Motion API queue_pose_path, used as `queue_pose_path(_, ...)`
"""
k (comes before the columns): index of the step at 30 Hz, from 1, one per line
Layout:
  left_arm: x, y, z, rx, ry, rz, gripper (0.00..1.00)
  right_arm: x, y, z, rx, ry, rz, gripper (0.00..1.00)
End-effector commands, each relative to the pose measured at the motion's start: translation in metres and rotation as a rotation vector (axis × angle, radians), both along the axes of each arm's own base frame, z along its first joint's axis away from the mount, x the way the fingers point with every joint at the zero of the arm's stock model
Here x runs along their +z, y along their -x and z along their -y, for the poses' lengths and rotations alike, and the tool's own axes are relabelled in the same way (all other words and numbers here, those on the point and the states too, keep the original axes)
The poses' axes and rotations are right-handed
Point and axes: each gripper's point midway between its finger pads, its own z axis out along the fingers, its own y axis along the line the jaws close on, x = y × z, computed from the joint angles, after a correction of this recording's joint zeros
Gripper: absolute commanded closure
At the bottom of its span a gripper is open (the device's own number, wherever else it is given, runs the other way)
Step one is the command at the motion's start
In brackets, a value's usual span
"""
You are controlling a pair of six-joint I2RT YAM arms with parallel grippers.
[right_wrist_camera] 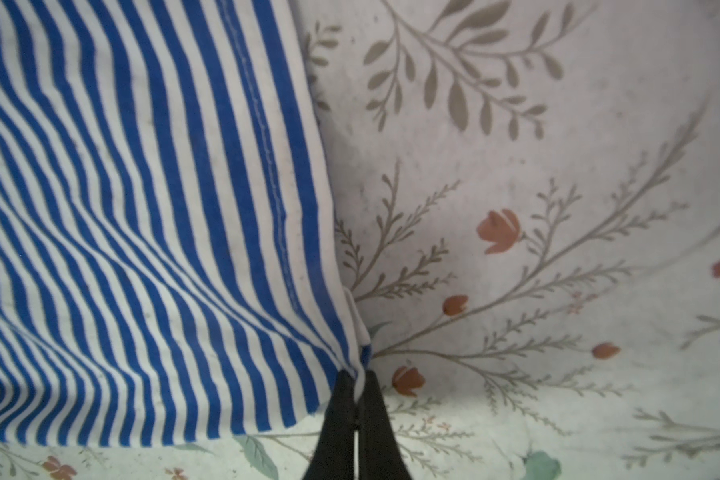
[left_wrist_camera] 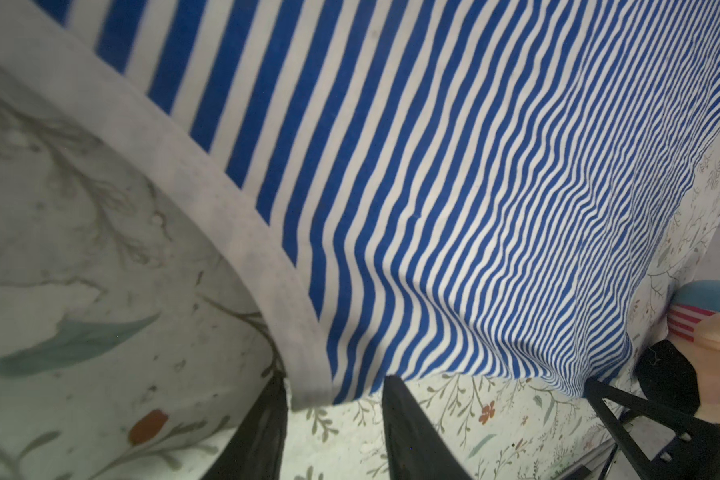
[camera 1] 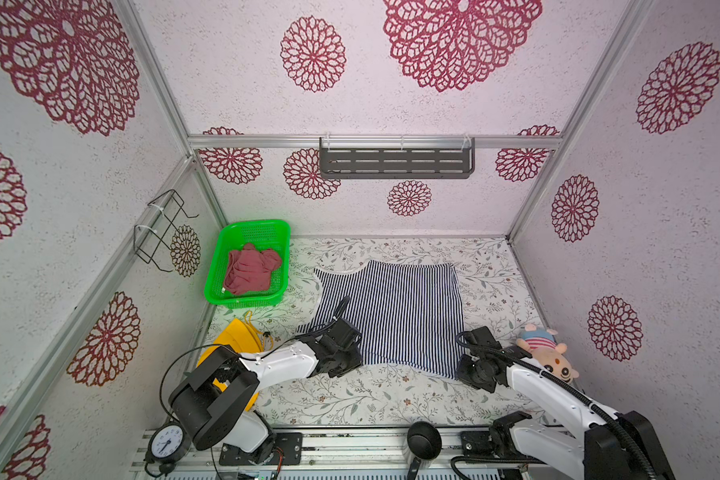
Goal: Fold and stack the tank tops
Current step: 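Grasp the hem corners nearest the robot with both grippers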
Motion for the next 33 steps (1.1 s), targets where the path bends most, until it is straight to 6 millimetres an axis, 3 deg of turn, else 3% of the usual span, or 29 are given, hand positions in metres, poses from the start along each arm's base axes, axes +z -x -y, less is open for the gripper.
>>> queue_pose_path(1, -0.020, 0.023, -0.015, -0.001, -0.068, -0.086, 0.57, 0.001, 0.001, 0.003, -0.006, 0.015, -0.007, 1.00)
queue_pose_path(8, -0.022, 0.013, -0.015, 0.014, -0.079, -0.064, 0.61, 0.004, 0.002, 0.002, -0.001, 0.004, -0.003, 1.00)
queue_pose_path(11, -0.023, 0.010, -0.016, 0.019, -0.087, -0.059, 0.75, 0.005, 0.002, 0.001, -0.002, -0.001, -0.002, 1.00)
queue_pose_path(15, -0.026, 0.009, -0.020, 0.023, -0.103, -0.065, 0.79, 0.006, 0.002, 0.000, -0.001, -0.006, -0.002, 1.00)
queue_pose_path(22, -0.012, 0.005, -0.028, 0.014, -0.159, -0.035, 1.00, 0.020, 0.002, -0.003, 0.021, -0.017, -0.005, 1.00)
queue_pose_path(29, 0.000, 0.012, -0.040, 0.017, -0.189, -0.030, 1.00, 0.033, 0.012, 0.003, 0.045, 0.023, -0.041, 1.00)
queue_pose_path(33, 0.003, 0.025, -0.043, -0.007, -0.205, -0.059, 1.00, 0.044, 0.020, 0.007, 0.063, 0.050, -0.068, 1.00)
